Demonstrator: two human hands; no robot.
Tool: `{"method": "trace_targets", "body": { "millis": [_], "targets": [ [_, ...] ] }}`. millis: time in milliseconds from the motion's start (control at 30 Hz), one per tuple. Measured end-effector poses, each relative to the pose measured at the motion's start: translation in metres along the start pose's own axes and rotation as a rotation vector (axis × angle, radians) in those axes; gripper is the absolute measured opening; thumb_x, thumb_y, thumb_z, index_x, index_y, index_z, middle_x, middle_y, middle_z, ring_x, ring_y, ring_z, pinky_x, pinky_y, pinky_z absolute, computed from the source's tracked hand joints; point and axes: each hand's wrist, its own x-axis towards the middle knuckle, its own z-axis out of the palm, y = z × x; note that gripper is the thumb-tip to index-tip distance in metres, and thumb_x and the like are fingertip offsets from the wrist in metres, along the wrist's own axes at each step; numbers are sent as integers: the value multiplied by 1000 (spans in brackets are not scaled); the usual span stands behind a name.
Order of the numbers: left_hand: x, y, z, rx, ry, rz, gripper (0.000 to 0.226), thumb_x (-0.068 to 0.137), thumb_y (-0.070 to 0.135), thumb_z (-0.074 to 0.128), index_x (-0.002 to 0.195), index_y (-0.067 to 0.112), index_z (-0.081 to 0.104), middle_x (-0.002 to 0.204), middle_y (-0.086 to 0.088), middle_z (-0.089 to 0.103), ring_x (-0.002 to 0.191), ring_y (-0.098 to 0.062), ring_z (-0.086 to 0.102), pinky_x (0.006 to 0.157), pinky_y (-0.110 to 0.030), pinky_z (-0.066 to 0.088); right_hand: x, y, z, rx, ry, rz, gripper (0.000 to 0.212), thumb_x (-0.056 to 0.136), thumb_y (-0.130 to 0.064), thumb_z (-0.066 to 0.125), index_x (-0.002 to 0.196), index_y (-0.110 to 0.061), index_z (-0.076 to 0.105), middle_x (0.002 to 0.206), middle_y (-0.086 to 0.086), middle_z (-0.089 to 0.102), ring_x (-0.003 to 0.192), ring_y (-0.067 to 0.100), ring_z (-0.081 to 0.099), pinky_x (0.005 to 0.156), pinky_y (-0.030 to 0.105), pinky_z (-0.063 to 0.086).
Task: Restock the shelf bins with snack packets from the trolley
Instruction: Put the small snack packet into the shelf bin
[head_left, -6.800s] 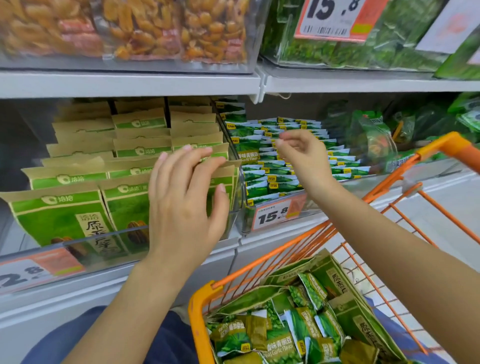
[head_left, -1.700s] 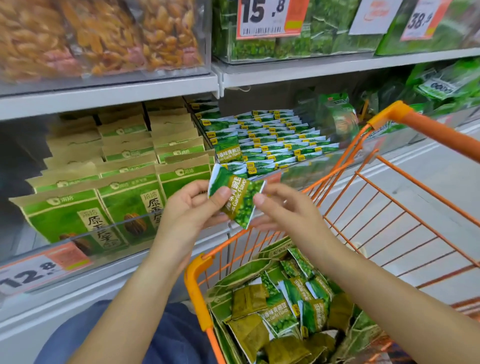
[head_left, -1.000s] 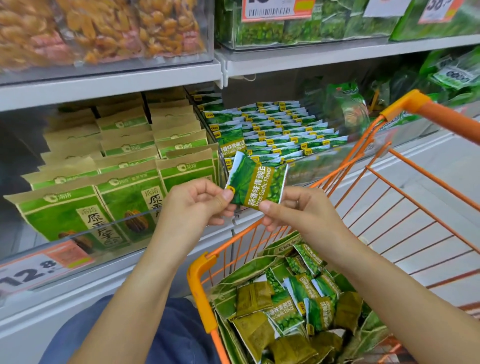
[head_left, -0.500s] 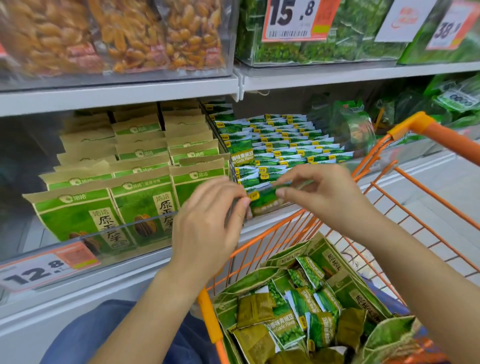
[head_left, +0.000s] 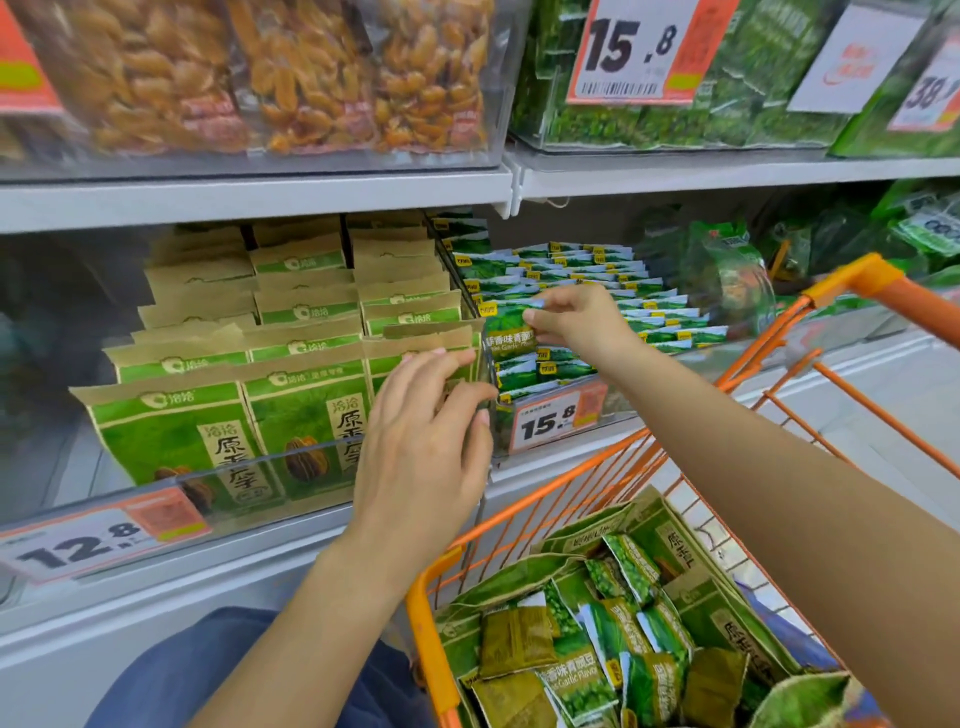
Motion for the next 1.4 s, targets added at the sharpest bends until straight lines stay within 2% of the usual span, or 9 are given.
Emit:
{"method": "trace_targets", "body": {
  "millis": [167, 300, 433, 600, 767, 1033, 1200, 1300, 1400],
  "targets": [
    [2, -1, 4, 2, 11, 33, 19, 88, 12, 55, 100, 12, 69, 123, -8, 59, 125, -24, 41, 109, -43, 31, 10, 6, 6, -203, -8, -44, 18, 85, -17, 72, 95, -9, 59, 71, -1, 57, 79, 23, 66, 86, 42, 56],
    [2, 2, 4, -14, 31, 44, 19, 89, 13, 54, 100, 12, 69, 121, -6, 60, 122, -25, 45, 107, -42, 35, -3, 8, -5, -282, 92, -146, 18, 85, -31, 71, 92, -17, 60, 79, -4, 61, 81, 14, 61, 70, 22, 47],
    [1, 13, -7, -271, -72, 44, 22, 91, 22, 50, 104, 16, 68, 105, 5, 66, 100, -11, 58, 87, -22, 45, -64, 8, -25, -199, 179, -406, 12, 90, -30, 63, 86, -18, 63, 77, 2, 66, 72, 22, 64, 68, 40, 53],
    [-10, 20, 4, -115, -475, 109, 31, 91, 38, 47, 115, 27, 63, 117, 12, 61, 108, -14, 55, 83, -36, 51, -155, 47, -34, -604, -207, -571, 20, 89, -40, 53, 87, -23, 64, 63, -11, 62, 56, 6, 58, 54, 28, 50],
    [-8, 21, 4, -40, -591, 30, 30, 94, 37, 52, 123, 31, 59, 118, 10, 63, 106, -15, 60, 80, -32, 50, -180, 84, -1, -1144, -914, -609, 33, 98, -33, 48, 126, -16, 53, 113, 5, 62, 96, 24, 61, 73, 38, 50],
    [-7, 22, 1, -75, -616, -15, 30, 93, 39, 53, 122, 31, 61, 111, 10, 67, 99, -13, 62, 79, -31, 51, -181, 108, 45, -1503, -1007, -829, 29, 87, 2, 53, 115, -1, 56, 112, 16, 58, 92, 31, 59, 59, 37, 45],
    [-8, 18, 4, -159, -581, -38, 26, 91, 37, 56, 116, 31, 64, 104, 15, 67, 94, -6, 62, 81, -33, 52, -164, 79, 11, -1147, -778, -603, 22, 90, -17, 51, 107, -14, 65, 97, 3, 68, 83, 21, 64, 68, 35, 52],
    [-7, 14, 6, -336, -517, -135, 18, 92, 31, 60, 108, 30, 67, 96, 17, 68, 90, 3, 61, 82, -28, 51, -156, 55, -22, -582, -554, -258, 13, 86, -19, 62, 90, -27, 71, 78, -4, 70, 66, 8, 62, 64, 29, 51],
    [-3, 18, 2, -563, -505, -307, 18, 94, 34, 57, 100, 25, 71, 90, 14, 72, 87, 4, 64, 85, -27, 52, -158, 34, -41, -29, -384, -54, 13, 89, -7, 65, 83, -17, 69, 67, 2, 64, 60, 10, 56, 56, 23, 45]
  ]
}}
